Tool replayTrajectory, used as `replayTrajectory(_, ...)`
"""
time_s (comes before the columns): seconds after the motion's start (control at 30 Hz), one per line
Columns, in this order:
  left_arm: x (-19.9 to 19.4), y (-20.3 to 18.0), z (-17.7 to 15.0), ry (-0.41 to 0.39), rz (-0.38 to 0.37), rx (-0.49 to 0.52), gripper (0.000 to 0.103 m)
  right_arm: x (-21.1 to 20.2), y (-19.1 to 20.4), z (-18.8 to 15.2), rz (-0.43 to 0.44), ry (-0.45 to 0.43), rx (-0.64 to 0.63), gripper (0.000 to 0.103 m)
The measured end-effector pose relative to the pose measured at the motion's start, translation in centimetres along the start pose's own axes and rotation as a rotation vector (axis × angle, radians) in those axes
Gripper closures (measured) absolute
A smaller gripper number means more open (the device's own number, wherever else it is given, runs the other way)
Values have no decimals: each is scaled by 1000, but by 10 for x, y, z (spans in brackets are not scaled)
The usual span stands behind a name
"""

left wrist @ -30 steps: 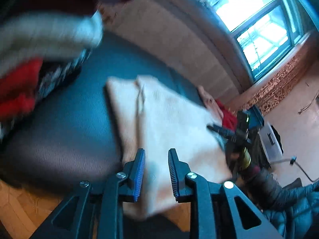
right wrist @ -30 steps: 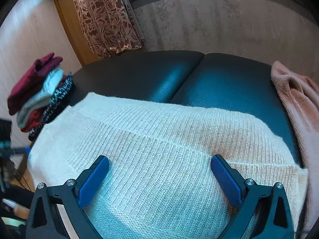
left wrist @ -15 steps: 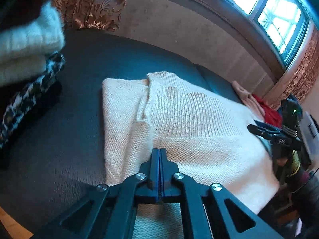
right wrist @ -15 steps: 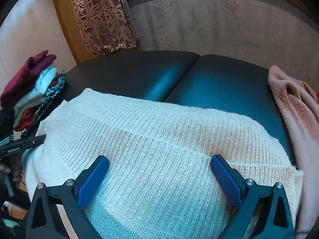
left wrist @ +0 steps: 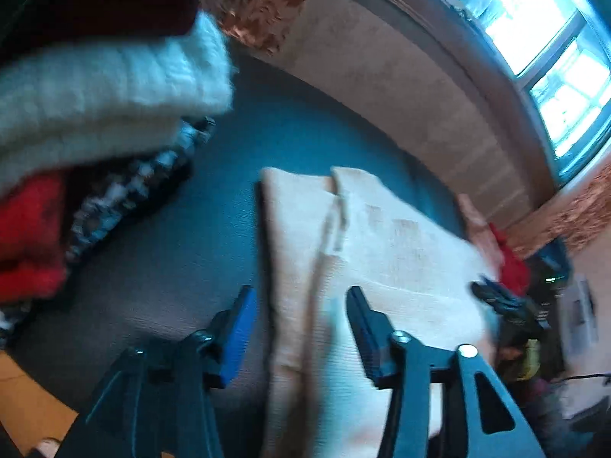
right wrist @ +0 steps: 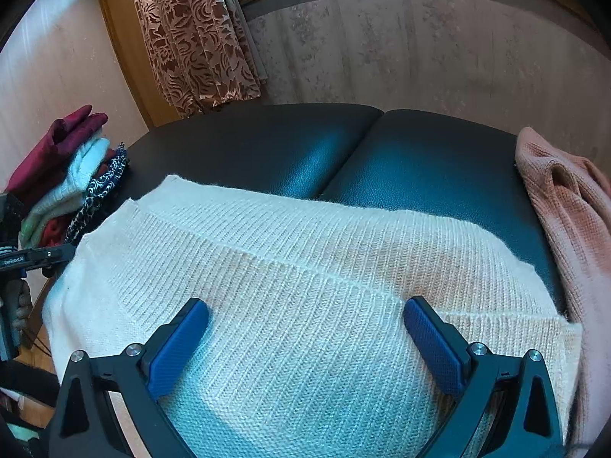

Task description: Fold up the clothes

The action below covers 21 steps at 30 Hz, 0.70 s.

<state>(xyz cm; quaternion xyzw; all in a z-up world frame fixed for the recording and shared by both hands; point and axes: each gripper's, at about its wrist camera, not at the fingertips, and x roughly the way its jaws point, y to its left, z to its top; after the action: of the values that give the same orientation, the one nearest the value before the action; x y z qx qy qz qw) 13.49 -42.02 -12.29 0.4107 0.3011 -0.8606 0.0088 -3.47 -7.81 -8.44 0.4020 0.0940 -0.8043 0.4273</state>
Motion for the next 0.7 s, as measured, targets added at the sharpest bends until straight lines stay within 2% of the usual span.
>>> replayTrajectory(0.03,1,-2,0,7,-22,1,46,0,0,0,1,0,0,0)
replayTrajectory(0.2,22,-1,7,45,85,53,46,0,0,-1,6,-3,3,0)
replayTrajectory(0.27,27,-2,9,48,101,78,46,0,0,-1,10,-5,5,0)
replayTrajectory(0.43,29,-1,11,61,61,76,48,-2,-1,-2,24,-12,16,0)
replayTrajectory(0.5,35,-6,11,61,49,78,59,-3,-1,-2,29,-14,20,0)
replayTrajectory(0.53,39,-10,12,62,47,75,76,-3,-1,-2,32,-14,22,0)
replayTrajectory(0.6,39,-10,14,68,45,39,81,-3,-1,-3,37,-15,26,0)
replayTrajectory(0.7,39,-20,18,54,93,38,86,-3,-1,-3,45,-5,29,0)
